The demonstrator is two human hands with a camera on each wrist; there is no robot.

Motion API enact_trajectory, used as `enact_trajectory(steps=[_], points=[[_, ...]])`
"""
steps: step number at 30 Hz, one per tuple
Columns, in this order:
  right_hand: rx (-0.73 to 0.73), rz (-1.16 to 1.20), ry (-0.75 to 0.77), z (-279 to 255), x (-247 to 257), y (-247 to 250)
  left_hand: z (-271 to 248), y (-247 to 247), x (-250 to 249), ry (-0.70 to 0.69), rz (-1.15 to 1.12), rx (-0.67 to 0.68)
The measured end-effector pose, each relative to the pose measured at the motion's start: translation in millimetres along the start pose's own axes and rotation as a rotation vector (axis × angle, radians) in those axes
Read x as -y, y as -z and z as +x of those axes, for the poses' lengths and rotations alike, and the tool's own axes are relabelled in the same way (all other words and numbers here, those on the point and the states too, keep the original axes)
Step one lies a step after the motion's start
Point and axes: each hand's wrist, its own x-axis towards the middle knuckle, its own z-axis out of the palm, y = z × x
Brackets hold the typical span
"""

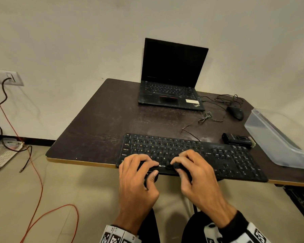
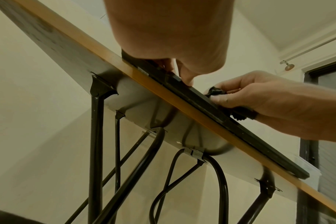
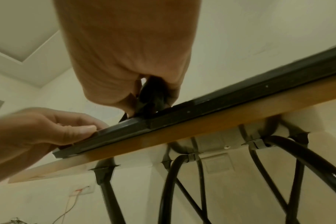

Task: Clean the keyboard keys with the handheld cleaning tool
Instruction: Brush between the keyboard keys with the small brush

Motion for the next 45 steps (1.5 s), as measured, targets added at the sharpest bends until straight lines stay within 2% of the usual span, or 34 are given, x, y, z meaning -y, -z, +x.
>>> enact_trajectory(steps=[4, 8, 12, 16, 20, 24, 28, 32, 37, 41, 45], points=[[-0.09, -0.027, -0.077, 12.1, -18.5, 5.7, 0.4, -1.6, 1.1, -0.004, 0.0, -0.004], [0.012, 0.011, 0.018, 6.8, -10.5, 5.1, 0.1, -1.2, 0.6, -0.006, -0.005, 0.001], [-0.051, 0.006, -0.123, 16.0, -18.2, 7.4, 0.3, -2.2, 1.2, -0.004, 0.003, 0.007], [0.037, 0.023, -0.103, 19.9, -11.3, 5.0, 0.9, -1.7, 1.0, -0.002, 0.01, 0.008], [0.019, 0.009, -0.245, 37.4, -21.7, 9.2, 0.8, -2.4, 1.1, -0.006, 0.006, 0.009], [0.105, 0.058, -0.152, 32.7, -4.5, 2.3, 1.3, -1.6, 1.7, -0.004, -0.001, 0.013], [0.041, 0.005, -0.28, 48.9, -18.2, 3.6, 1.8, -1.9, -0.2, -0.001, 0.011, 0.012], [0.144, 0.055, -0.206, 47.4, -3.4, 0.8, 1.2, -1.5, 1.3, 0.0, 0.011, 0.01], [0.048, -0.02, -0.312, 63.1, -20.8, 5.5, 1.5, -2.0, 0.4, -0.006, 0.004, 0.008], [0.166, 0.031, -0.208, 55.0, -3.3, 1.6, 1.8, -1.4, 1.0, -0.001, 0.004, 0.008], [0.062, -0.026, -0.304, 68.9, -21.9, 4.8, 2.7, -1.4, -0.7, -0.008, 0.002, 0.003]])
